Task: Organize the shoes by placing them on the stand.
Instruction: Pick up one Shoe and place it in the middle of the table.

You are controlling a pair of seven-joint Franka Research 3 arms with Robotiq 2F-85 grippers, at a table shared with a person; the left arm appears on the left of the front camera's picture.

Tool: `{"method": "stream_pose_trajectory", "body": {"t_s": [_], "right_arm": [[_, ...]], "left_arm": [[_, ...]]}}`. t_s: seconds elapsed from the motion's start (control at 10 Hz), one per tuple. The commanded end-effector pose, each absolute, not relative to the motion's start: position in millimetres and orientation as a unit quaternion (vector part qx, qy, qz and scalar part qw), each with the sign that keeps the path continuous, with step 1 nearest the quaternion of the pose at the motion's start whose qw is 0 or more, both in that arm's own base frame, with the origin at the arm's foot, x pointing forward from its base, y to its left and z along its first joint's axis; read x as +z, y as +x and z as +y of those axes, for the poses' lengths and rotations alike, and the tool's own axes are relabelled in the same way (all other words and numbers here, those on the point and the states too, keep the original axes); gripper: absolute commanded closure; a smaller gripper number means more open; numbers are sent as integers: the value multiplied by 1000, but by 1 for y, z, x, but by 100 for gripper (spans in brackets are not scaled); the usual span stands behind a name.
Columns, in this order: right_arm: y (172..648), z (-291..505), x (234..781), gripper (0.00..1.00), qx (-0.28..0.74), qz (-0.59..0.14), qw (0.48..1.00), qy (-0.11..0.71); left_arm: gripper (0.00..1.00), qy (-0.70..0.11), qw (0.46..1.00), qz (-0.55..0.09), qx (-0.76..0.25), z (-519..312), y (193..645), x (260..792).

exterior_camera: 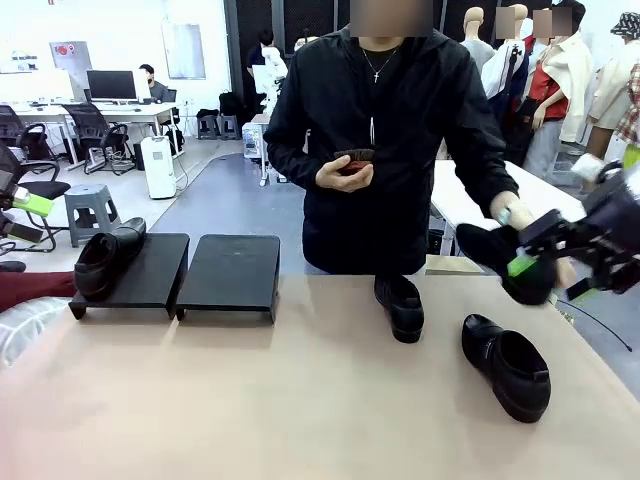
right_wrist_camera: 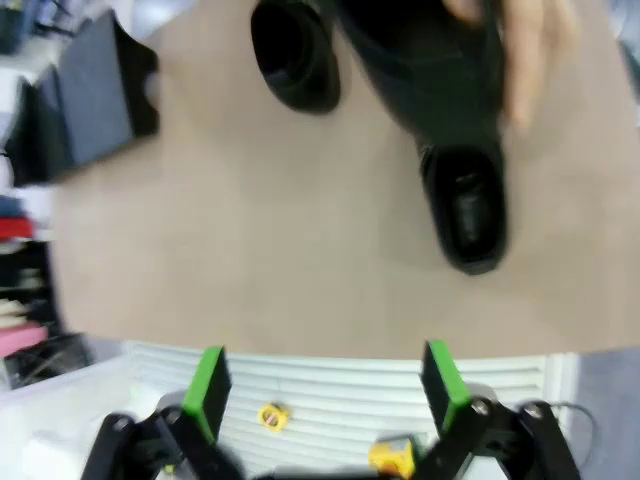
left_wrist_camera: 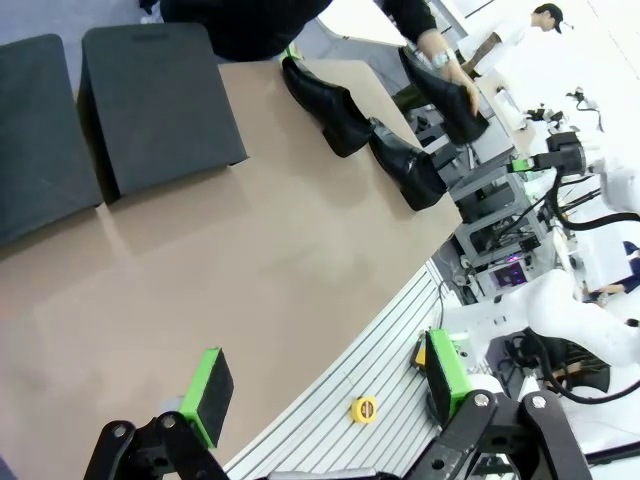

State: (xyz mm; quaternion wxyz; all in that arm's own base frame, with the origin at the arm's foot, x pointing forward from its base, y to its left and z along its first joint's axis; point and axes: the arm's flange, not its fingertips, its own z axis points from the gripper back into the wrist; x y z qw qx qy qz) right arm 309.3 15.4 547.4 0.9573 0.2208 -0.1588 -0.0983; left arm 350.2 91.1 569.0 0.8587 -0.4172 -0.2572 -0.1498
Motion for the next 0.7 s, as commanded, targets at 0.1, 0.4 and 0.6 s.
{"method": "stream_pose_trajectory", "body": {"t_s": [0.1,0.4,0.6], "right_arm": [[193,-109,607,0,-141,-172,929,296],[130,-215,577,0,-244,-170,874,383],[120,-239,541,0,-209,-193,845,452]], "left_arm": [[0,-417,857,-259,-157,93,350,569],[0,-417,857,-259,-157,93,350,569],[0,-417,857,-259,-157,93,350,569]]}}
